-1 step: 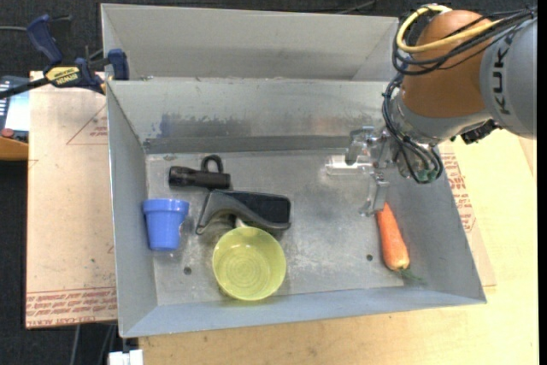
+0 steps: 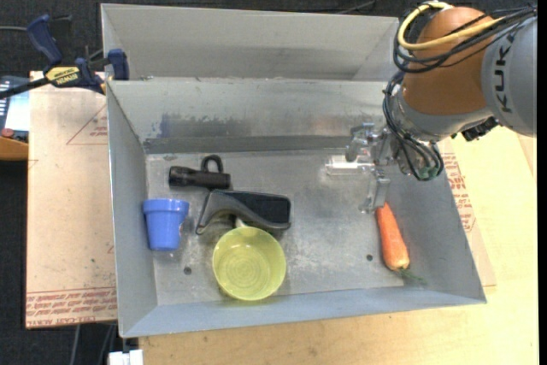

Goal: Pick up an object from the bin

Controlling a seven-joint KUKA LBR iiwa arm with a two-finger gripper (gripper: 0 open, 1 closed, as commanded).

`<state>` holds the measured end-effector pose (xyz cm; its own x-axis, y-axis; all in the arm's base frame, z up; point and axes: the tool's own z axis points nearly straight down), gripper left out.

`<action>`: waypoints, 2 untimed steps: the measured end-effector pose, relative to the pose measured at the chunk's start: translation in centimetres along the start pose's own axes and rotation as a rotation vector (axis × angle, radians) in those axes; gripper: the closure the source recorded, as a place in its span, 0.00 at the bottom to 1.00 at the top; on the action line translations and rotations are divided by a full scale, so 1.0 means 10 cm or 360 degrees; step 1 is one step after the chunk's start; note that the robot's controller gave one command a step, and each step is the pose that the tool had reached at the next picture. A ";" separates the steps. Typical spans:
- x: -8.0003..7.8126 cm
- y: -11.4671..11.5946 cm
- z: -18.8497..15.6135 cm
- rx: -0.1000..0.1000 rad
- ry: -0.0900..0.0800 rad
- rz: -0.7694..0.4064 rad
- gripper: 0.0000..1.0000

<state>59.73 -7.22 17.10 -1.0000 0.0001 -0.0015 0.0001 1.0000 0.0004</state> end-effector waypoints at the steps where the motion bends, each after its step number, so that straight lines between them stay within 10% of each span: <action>1: -0.55 -0.41 1.01 -0.0001 -0.0001 -0.0012 0.00; 2: -0.53 -0.37 1.01 -0.0001 -0.0015 -0.0005 0.00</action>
Offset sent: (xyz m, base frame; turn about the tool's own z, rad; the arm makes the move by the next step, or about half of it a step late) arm 0.0521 -0.0377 -0.1010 -0.0030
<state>65.01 -10.96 7.01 -0.9999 -0.0028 -0.0107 -0.0028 1.0000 0.0010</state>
